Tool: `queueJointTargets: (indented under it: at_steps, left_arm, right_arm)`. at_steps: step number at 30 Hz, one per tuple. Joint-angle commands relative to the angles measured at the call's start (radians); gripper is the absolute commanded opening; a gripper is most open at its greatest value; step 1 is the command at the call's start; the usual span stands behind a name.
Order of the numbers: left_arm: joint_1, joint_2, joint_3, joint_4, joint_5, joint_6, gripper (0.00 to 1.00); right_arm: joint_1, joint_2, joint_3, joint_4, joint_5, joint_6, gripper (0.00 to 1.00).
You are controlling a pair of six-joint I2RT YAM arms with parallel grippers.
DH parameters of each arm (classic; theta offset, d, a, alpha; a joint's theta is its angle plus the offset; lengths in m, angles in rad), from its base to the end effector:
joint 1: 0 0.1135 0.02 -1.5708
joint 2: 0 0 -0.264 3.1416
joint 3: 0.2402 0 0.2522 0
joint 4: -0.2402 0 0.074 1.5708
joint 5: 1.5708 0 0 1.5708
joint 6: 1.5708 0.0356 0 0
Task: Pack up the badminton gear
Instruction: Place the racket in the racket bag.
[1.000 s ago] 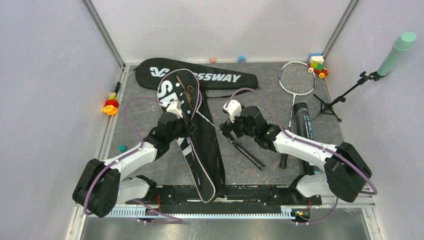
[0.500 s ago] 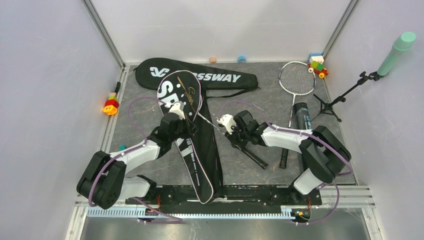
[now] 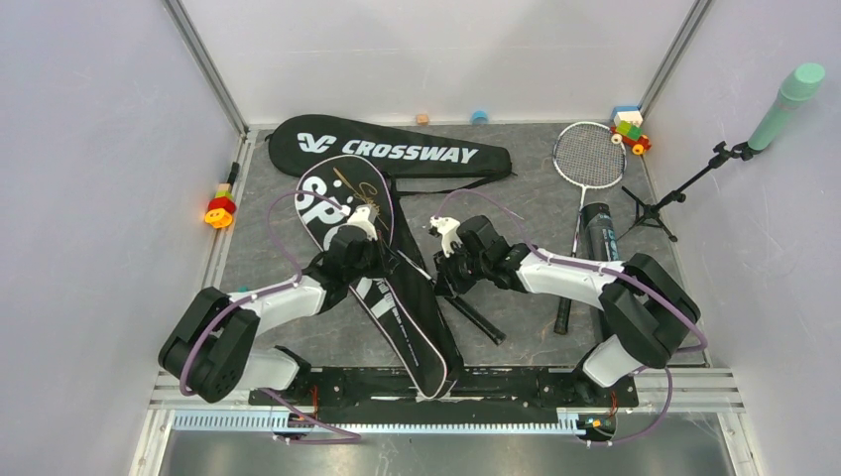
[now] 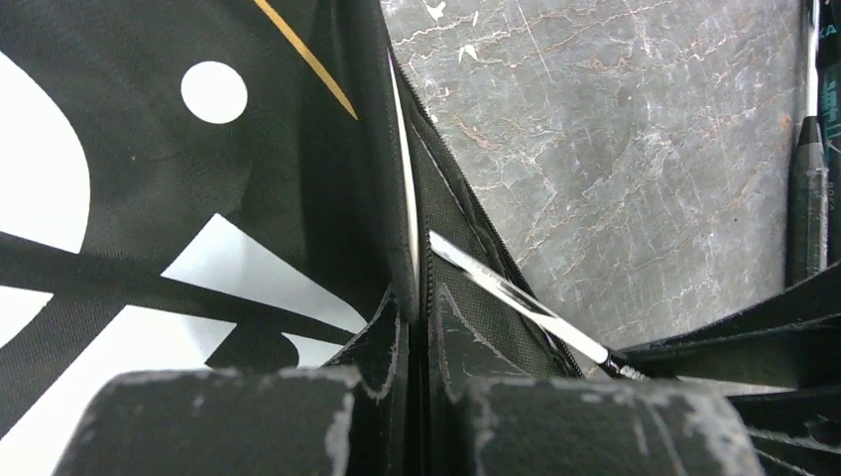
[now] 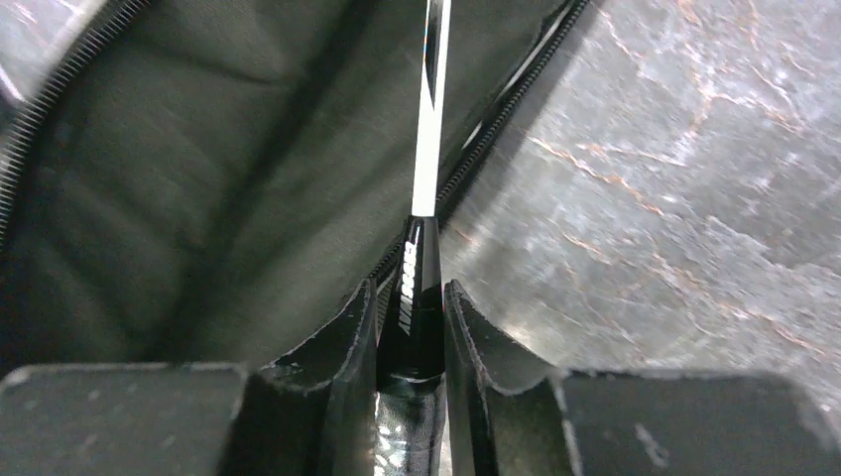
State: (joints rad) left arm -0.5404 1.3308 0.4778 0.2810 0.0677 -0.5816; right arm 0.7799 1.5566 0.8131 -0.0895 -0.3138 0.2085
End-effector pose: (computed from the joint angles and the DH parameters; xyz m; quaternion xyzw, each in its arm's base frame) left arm 0.2180 -0.1336 0.1656 -0.0019 0.8775 -0.2798 0.3895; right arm 0.2125 0.2256 0.1760 -0.3137 0.8680 0.2972 0.2444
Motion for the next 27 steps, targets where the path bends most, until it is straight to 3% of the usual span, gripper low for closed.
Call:
queueJointTargets:
  at_steps: [1,7,14,18,22,27]
  left_arm:
    - [-0.067,-0.038,0.021,0.028,0.058,0.005,0.02]
    - [-0.138,-0.077,-0.001,0.026,0.017,0.076,0.02]
    - [-0.145,-0.021,0.012,0.146,0.026,0.165,0.02]
    - [-0.209,-0.001,0.046,0.22,0.003,0.165,0.02]
    - [-0.294,0.005,0.075,0.174,-0.048,0.214,0.02]
    - [-0.303,-0.084,-0.016,0.312,0.126,0.052,0.02]
  right_arm:
    - [0.016,0.023,0.09,0.301,-0.112,0.231,0.0]
    - [0.028,0.094,0.142,0.378,-0.243,0.348,0.0]
    - [0.029,-0.069,0.111,0.243,-0.093,0.33,0.0]
    - [0.034,-0.127,0.026,0.358,-0.013,0.456,0.0]
    - [0.042,-0.119,0.012,0.405,0.022,0.516,0.0]
    - [0.058,-0.11,-0.068,0.59,0.186,0.487,0.0]
